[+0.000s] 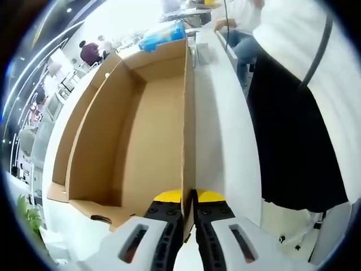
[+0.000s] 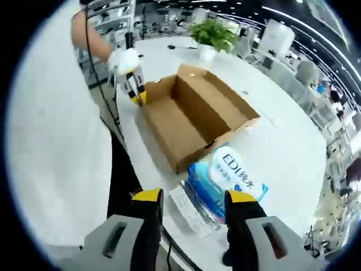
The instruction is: Operate the shoe box by opening the lid, removing the specified soft item, and placing it in the target area until the item is outside and the box remains undamaged.
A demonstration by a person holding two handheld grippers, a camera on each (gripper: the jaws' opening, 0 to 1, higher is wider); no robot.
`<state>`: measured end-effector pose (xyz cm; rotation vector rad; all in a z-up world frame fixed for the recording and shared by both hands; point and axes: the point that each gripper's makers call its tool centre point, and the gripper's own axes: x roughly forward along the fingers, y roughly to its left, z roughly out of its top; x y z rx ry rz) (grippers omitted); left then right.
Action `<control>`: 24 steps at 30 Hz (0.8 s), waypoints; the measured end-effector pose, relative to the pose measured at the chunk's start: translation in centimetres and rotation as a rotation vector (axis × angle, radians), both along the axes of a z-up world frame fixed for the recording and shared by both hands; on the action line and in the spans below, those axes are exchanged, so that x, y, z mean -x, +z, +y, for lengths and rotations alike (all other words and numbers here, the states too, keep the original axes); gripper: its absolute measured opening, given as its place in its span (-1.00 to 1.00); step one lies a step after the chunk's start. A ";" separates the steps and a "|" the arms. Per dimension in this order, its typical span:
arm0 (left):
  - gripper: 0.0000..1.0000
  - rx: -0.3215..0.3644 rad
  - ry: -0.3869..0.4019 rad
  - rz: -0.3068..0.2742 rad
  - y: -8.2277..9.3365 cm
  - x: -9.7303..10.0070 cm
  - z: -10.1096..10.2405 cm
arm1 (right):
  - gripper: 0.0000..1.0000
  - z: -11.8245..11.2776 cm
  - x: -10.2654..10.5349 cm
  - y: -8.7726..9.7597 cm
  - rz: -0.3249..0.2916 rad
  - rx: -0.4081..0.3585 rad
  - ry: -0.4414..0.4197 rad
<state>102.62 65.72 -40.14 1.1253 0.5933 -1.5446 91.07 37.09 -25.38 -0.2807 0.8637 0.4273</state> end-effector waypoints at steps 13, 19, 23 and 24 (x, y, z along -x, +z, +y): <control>-0.90 0.008 0.009 0.019 0.3 0.2 -0.2 | 0.42 -1.6 -2.8 5.1 -0.150 -0.065 -0.233; -0.90 0.012 0.002 0.017 0.3 0.2 -0.3 | 0.99 -0.4 -5.6 9.5 -0.294 -0.304 -0.385; -0.90 0.008 0.004 0.021 0.3 0.2 -0.3 | 0.98 0.9 -6.3 11.4 -0.377 -0.478 -0.432; -0.90 0.010 0.003 0.021 0.4 0.2 -0.3 | 0.97 0.9 -6.4 11.5 -0.383 -0.488 -0.438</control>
